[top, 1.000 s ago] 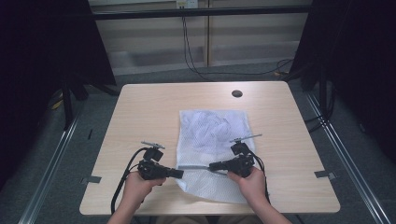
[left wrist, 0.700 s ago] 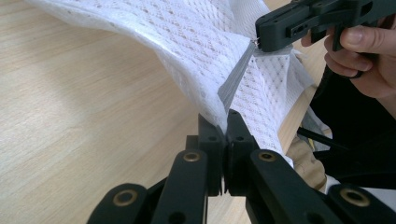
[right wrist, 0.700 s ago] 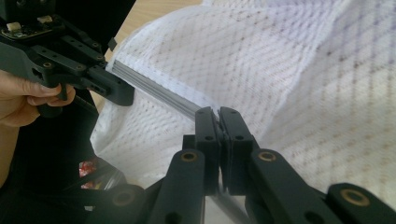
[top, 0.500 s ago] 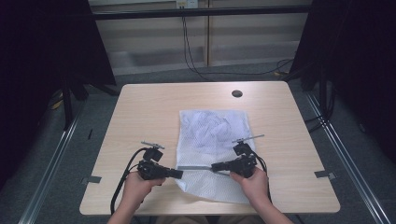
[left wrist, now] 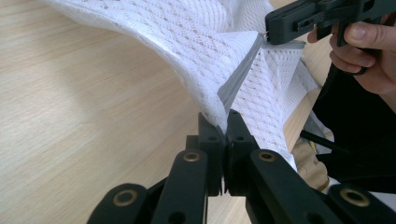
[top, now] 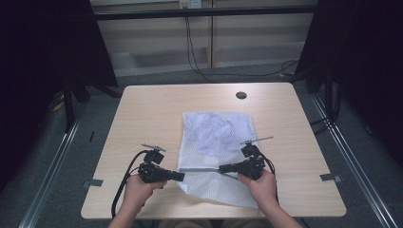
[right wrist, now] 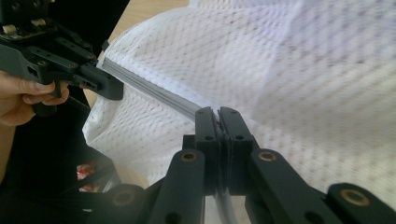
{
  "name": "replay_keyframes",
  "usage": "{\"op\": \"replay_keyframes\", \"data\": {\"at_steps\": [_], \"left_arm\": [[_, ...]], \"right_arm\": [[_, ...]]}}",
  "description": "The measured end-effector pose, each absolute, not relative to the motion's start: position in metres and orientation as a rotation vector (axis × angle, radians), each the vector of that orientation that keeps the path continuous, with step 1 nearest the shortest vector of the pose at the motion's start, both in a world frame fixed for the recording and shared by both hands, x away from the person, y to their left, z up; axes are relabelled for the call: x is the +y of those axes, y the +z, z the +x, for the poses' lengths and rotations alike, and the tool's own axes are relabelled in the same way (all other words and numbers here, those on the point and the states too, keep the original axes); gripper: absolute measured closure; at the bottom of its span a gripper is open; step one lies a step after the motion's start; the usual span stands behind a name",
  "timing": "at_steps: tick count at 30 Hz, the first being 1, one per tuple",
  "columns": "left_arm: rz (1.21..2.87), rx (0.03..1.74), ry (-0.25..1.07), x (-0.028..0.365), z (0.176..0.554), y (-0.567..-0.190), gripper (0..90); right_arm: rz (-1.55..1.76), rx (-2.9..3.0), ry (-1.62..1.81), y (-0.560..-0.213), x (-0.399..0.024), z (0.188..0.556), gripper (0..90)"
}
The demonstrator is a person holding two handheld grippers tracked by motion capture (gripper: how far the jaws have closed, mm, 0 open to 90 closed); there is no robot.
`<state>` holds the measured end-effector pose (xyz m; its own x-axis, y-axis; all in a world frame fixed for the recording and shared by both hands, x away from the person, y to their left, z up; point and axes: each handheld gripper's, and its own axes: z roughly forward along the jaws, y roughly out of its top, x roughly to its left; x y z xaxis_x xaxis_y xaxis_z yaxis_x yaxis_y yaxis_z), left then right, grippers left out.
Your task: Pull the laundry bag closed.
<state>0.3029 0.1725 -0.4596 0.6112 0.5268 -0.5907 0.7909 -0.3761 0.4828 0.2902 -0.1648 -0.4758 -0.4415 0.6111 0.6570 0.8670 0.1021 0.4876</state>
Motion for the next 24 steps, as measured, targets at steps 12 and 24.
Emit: {"op": "replay_keyframes", "data": {"at_steps": [12,24], "left_arm": [[2.061,1.042,-0.436,0.173,0.303,-0.460,88.2],[2.069,1.034,-0.446,0.173,0.303,-0.460,88.2]], "right_arm": [[-1.472,-2.101,-1.272,-0.475,-0.177,0.289,87.0],[-1.481,-2.103,-1.263,-0.477,-0.183,0.287,86.9]]}}
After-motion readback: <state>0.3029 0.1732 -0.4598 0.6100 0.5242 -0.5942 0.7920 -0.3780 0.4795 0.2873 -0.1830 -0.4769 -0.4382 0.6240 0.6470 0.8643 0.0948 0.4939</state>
